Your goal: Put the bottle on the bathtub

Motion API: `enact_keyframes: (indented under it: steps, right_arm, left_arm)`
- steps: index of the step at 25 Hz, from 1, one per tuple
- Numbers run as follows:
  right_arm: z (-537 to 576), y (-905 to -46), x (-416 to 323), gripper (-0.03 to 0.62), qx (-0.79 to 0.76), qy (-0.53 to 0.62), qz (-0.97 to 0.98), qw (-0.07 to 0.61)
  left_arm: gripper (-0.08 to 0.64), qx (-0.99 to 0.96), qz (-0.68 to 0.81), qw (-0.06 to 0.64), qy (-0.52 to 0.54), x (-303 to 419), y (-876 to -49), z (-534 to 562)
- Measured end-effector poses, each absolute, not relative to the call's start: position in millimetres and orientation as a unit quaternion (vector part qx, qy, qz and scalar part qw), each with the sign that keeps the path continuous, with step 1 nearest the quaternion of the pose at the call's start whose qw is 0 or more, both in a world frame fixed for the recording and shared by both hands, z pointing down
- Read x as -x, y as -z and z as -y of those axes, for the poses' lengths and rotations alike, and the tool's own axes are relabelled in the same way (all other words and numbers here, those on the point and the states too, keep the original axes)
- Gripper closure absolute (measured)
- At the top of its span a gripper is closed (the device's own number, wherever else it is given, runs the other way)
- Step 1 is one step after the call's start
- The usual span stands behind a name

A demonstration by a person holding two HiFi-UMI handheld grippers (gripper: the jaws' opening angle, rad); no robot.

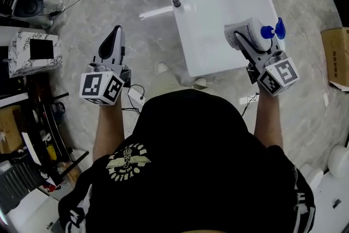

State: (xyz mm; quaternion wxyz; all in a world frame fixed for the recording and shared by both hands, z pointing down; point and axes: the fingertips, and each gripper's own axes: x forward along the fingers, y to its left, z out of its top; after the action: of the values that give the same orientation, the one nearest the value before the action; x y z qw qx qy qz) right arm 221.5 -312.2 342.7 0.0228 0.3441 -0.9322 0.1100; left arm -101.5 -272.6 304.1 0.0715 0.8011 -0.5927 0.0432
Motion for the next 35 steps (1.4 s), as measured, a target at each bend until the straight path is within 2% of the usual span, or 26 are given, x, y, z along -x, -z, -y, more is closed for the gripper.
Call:
enact_keyframes:
  steps: [10, 24, 29, 35]
  right_arm:
    - [332.6, -382.6, -188.5, 0.328, -0.377, -0.154, 0.912, 0.051]
    - [390.8, -511.8, -102.5, 0.328, -0.48, -0.208, 0.847, 0.101]
    - [385.6, -599.7, -62.3, 0.328, -0.479, -0.211, 0.841, 0.137]
    - [408.7, -688.6, -50.6, 0.328, -0.47, -0.198, 0.841, 0.182]
  left_arm:
    - [0.551, -0.828, 0.554, 0.078, -0.046, 105.5, -316.4, 333.5]
    - [0.551, -0.869, 0.478, 0.089, -0.089, 176.8, -347.9, 477.0]
    - [0.551, -0.88, 0.449, 0.092, -0.123, 187.8, -375.2, 489.9]
    - [0.551, -0.887, 0.427, 0.077, -0.16, 197.4, -399.9, 488.4]
